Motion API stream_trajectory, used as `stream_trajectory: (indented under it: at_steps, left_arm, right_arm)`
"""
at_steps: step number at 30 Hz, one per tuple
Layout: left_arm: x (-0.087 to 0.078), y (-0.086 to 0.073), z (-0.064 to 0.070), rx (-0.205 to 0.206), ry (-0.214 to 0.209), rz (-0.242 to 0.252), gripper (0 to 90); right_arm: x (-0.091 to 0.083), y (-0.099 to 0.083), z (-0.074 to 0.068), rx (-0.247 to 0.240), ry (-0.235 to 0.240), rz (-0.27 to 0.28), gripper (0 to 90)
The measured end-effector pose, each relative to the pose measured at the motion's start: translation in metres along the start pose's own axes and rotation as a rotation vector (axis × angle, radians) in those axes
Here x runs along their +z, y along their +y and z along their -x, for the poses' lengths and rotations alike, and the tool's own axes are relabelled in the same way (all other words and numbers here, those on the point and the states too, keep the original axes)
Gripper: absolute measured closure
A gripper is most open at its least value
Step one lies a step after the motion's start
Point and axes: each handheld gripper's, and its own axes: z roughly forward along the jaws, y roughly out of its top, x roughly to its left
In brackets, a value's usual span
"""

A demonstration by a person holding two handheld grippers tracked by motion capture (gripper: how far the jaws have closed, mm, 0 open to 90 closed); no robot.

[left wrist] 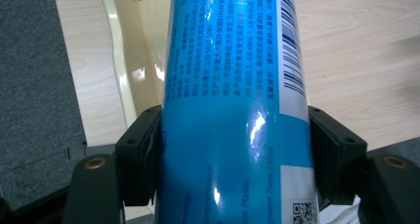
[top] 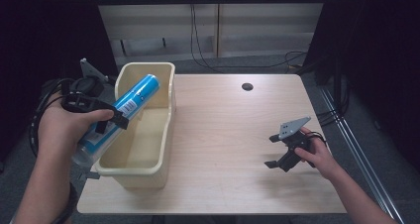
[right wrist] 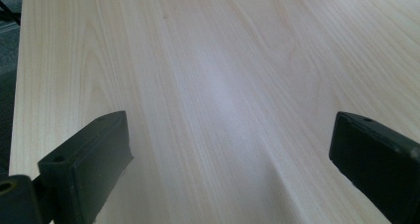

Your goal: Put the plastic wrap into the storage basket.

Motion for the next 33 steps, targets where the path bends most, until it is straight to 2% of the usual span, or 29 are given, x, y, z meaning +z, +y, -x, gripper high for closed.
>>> stream_trajectory:
  at_steps: [2,9,10,20,23,27,33]
  left_arm:
    - [0.003,-0.003,-0.001,-0.019,-0.002,-0.002,32.3]
    - [0.010,-0.006,-0.004,-0.021,0.011,-0.028,32.3]
    - [0.012,-0.007,-0.005,-0.031,0.002,-0.036,32.3]
    - [0.022,-0.011,-0.007,-0.042,0.003,-0.059,32.3]
    - [0.026,-0.012,-0.007,-0.056,0.005,-0.063,32.3]
    - [0.033,-0.013,-0.009,-0.052,0.003,-0.083,32.3]
    - [0.040,-0.013,-0.009,-0.053,0.003,-0.086,32.1]
  right_arm:
    - [0.000,0.000,0.000,-0.006,0.000,0.000,2.5]
    - [0.000,0.000,-0.002,-0.009,0.001,0.000,2.5]
    - [0.000,0.000,-0.002,-0.010,-0.005,-0.001,2.5]
    - [-0.002,-0.001,-0.002,-0.009,-0.011,0.006,2.3]
    - [-0.002,-0.001,-0.002,-0.011,-0.012,0.004,2.3]
    - [-0.002,0.000,-0.003,-0.008,-0.008,-0.001,2.6]
    - [-0.002,-0.001,-0.003,-0.011,-0.010,0.000,2.3]
